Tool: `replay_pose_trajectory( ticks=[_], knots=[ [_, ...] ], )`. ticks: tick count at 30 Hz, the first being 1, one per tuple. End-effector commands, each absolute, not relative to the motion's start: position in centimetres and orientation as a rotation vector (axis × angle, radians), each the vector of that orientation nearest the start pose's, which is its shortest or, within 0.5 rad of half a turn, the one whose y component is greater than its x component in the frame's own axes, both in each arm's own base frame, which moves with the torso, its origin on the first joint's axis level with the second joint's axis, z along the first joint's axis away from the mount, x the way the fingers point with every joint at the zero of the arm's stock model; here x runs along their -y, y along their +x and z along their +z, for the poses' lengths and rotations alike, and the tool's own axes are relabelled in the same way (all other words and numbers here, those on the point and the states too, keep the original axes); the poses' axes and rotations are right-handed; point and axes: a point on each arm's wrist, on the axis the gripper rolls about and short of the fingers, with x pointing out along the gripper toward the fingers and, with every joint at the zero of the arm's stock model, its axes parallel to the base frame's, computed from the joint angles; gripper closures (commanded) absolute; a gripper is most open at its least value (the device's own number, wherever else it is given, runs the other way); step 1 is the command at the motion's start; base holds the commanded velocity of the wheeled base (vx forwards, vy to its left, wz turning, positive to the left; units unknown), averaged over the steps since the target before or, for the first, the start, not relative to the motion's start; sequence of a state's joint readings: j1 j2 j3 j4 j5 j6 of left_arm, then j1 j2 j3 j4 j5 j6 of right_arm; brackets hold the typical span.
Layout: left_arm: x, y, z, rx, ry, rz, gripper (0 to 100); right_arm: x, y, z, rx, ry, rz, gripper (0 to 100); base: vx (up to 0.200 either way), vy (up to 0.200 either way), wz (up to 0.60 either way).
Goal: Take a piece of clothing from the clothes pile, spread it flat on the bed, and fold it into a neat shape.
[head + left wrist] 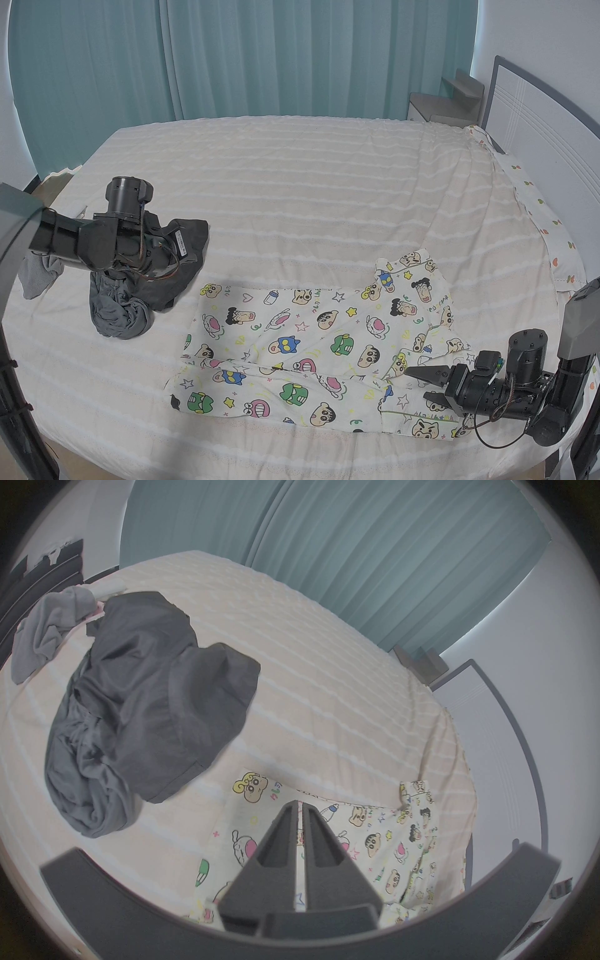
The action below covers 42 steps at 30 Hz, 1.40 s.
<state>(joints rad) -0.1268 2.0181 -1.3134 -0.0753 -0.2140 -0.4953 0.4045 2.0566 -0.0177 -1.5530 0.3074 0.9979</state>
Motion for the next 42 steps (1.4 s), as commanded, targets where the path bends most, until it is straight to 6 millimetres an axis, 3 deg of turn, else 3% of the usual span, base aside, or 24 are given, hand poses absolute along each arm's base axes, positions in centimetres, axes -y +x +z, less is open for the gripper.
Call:
replay_pose_trajectory(
  ticks=[1, 6, 13, 32, 33, 42],
  knots=[
    [6.6, 42.3, 11.3, -0.767, -0.490, -0.150, 100, -9.1, 19.7, 2.7, -0.794, 0.896, 0.394, 0, 0.000, 0.000, 0.00],
    [6.8, 44.3, 8.8, -0.792, -0.489, -0.141, 100, -9.1, 19.8, 2.6, -0.796, 0.889, 0.394, 0, 0.000, 0.000, 0.00],
    [6.3, 45.7, 7.6, -0.793, -0.498, -0.124, 100, -9.2, 19.8, 2.3, -0.808, 0.885, 0.387, 0, 0.000, 0.000, 0.00],
    [3.3, 46.1, 8.5, -0.755, -0.527, -0.069, 100, -9.3, 19.8, 1.8, -0.828, 0.876, 0.383, 0, 0.000, 0.000, 0.00],
    [3.3, 46.1, 8.5, -0.756, -0.530, -0.068, 0, -9.3, 19.8, 1.8, -0.828, 0.876, 0.383, 0, 0.000, 0.000, 0.00],
    [3.7, 45.5, 7.4, -0.794, -0.528, -0.065, 0, -9.3, 19.8, 1.8, -0.830, 0.875, 0.384, 0, 0.000, 0.000, 0.00]
  ],
)
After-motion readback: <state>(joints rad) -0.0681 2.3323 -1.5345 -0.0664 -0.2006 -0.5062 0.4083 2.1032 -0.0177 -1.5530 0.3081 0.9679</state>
